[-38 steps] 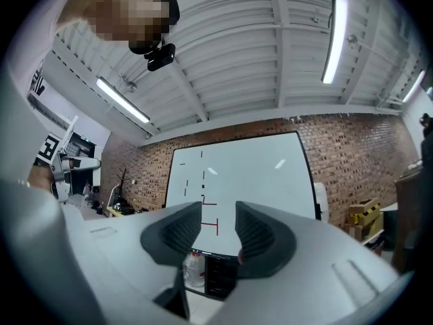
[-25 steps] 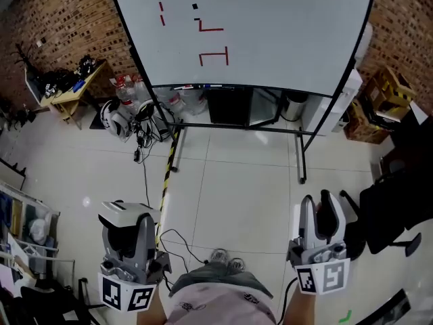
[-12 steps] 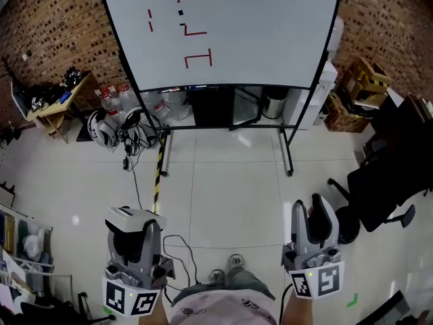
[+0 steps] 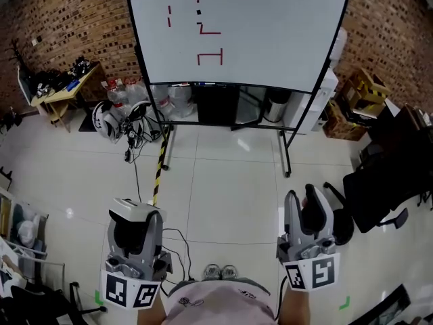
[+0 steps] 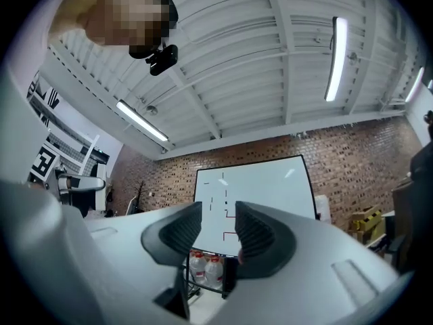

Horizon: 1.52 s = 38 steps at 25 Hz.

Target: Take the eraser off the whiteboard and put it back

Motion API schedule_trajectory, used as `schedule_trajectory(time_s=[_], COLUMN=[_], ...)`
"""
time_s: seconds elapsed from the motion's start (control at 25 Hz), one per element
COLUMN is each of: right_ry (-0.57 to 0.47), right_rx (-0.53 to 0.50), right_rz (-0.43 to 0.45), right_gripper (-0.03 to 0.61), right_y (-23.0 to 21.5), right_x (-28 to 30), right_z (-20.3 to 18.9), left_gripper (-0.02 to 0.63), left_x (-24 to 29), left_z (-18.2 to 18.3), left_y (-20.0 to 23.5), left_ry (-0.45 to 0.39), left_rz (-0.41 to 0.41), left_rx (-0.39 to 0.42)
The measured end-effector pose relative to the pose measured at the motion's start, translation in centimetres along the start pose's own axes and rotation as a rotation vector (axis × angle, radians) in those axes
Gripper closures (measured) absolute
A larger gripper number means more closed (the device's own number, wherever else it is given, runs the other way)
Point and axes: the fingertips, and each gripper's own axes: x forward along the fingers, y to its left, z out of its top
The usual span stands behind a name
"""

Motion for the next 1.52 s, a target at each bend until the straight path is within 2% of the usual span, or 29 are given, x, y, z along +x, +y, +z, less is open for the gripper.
schedule_trajectory(time_s=[0.12, 0.28, 0.36, 0.64, 1.08, 1.36, 1.52], right_ry=[0.005, 0.029, 0.060, 0.090, 0.056, 0.055, 0.054], right_rx=[-0.040, -0.029, -0.031, -0.018, 0.007, 0.024, 0.024], right_rz=[0.020, -0.007, 0.008, 0.076, 0.072, 0.054, 0.051], right_gripper=[0.431, 0.432, 0.431, 0.431, 0.431, 0.431, 0.433], right_y=[1.2, 2.1, 3.2, 5.6, 4.7, 4.0, 4.0], right_x=[-0.1, -0.6, -0.5, -1.3, -3.3, -3.9, -4.1], right_z=[0.0, -0.8, -1.7, -2.6, -2.0, -1.7, -1.8], left_gripper=[0.342, 0.342, 0.342, 0.342, 0.345, 0.343, 0.342], left_x=[0.0, -0.2, -0.1, 0.9, 1.0, 0.9, 0.7], left_z=[0.2, -0.9, -1.7, -4.0, -6.1, -6.2, -6.2], left_y=[-0.3, -0.1, -0.2, -3.0, -6.6, -6.5, -6.3], left_ry=[0.028, 0.079, 0.099, 0.130, 0.180, 0.196, 0.195], left_rz=[0.005, 0.064, 0.076, 0.032, -0.039, -0.010, 0.000], left_rx=[0.060, 0.097, 0.107, 0.045, 0.019, -0.062, -0.048])
